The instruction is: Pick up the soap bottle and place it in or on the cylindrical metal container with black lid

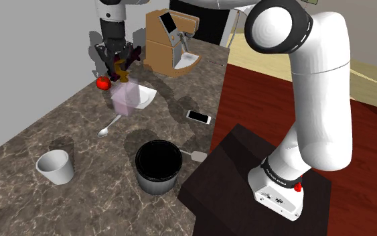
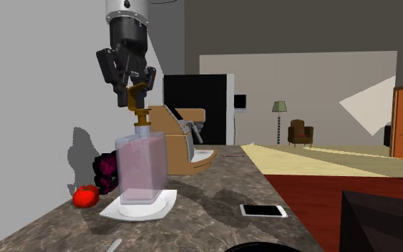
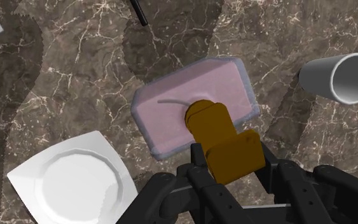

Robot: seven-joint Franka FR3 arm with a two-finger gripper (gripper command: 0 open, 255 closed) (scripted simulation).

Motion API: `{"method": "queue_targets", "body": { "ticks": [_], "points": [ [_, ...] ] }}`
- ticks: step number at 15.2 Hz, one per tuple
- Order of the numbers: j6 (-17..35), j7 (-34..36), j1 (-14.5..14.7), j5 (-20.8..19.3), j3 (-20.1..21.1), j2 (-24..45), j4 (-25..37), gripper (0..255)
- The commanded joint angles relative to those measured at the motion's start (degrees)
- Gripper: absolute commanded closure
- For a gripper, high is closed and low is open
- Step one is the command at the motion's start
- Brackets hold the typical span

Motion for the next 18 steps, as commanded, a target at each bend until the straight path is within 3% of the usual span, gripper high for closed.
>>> {"method": "queue_targets", "body": {
  "ticks": [1, 5, 10, 18],
  "points": [
    [-1.6, 0.1, 0.0, 0.0, 0.0, 0.2, 1.7, 255],
    [-4.8, 0.2, 0.2, -0.1, 0.0, 0.5, 5.3, 255],
    [1.0, 1.9, 0.4, 1.3, 1.0, -13.9, -14.7, 255],
    [4.0, 4.8, 1.7, 3.9, 2.9, -31.6, -35.0, 255]
  ]
}}
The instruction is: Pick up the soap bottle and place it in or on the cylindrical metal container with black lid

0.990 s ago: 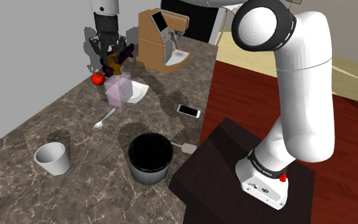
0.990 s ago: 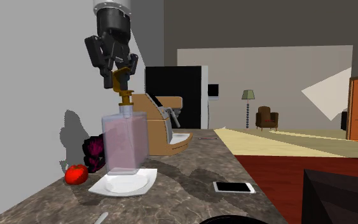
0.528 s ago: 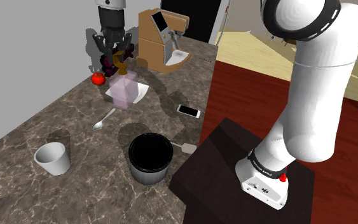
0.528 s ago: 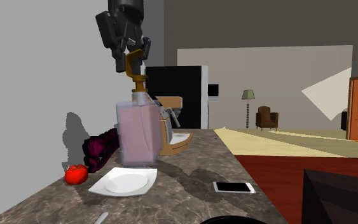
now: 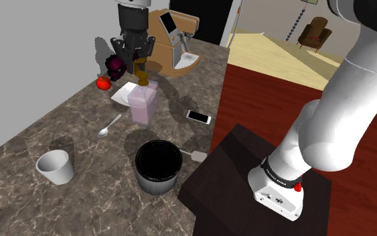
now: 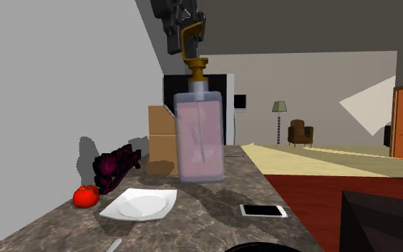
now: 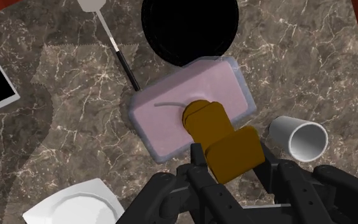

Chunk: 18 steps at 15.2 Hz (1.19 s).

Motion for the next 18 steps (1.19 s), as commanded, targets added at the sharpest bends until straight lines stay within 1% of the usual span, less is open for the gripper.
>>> {"method": "queue_targets", "body": {
  "ticks": [1, 5, 10, 11, 18],
  "points": [
    [0.2, 0.9, 0.5, 0.7, 0.5, -4.0, -4.1, 255],
    [-0.2, 2.6, 1.5, 2.4, 1.6, -11.9, -11.3, 255],
    [-2.0, 5.1, 3.2, 4.7, 3.1, -21.3, -18.4, 255],
    [-2.2, 5.3, 3.4, 4.9, 3.2, -22.0, -18.8, 255],
    [3.1, 4.8, 3.5, 5.1, 3.5, -21.5, -23.8, 255]
  ]
}}
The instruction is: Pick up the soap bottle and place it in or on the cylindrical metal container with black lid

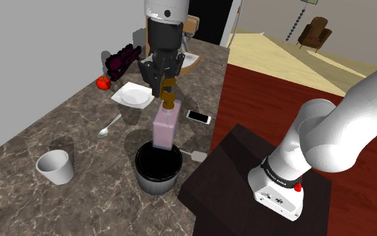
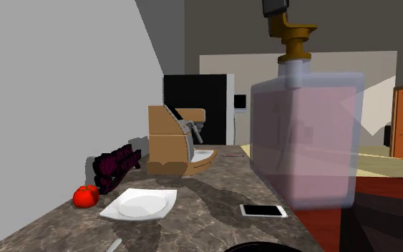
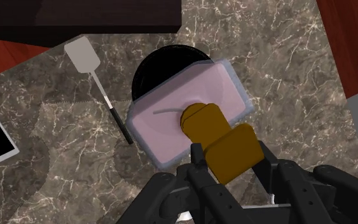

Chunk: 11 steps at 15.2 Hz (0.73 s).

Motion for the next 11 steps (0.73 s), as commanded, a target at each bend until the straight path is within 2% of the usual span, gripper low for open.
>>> {"method": "queue_targets", "body": {
  "ticks": [1, 11],
  "points": [
    [1.6, -0.1, 0.0, 0.0, 0.1, 0.3, -1.3, 255],
    [9.4, -0.7, 0.2, 0.2, 0.6, 2.2, -7.2, 255]
  ]
}}
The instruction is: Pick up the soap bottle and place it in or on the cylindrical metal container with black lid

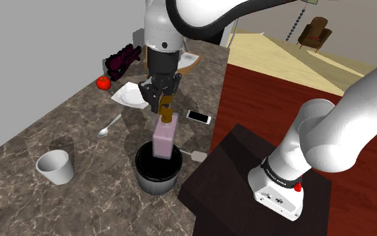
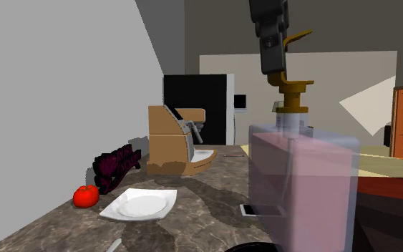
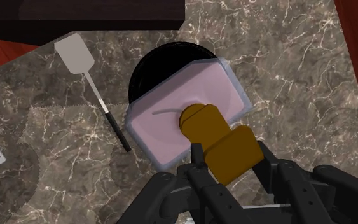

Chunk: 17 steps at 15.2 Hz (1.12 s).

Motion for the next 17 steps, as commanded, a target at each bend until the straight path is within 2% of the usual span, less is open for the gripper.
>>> {"method": "queue_targets", "body": {
  "ticks": [1, 11, 17],
  "points": [
    [1.7, -0.1, 0.0, 0.0, 0.1, 0.5, -1.1, 255],
    [10.1, -0.5, 0.1, 0.0, 0.6, 4.1, -6.0, 255],
    [10.1, -0.5, 0.1, 0.0, 0.6, 4.1, -6.0, 255]
  ]
}}
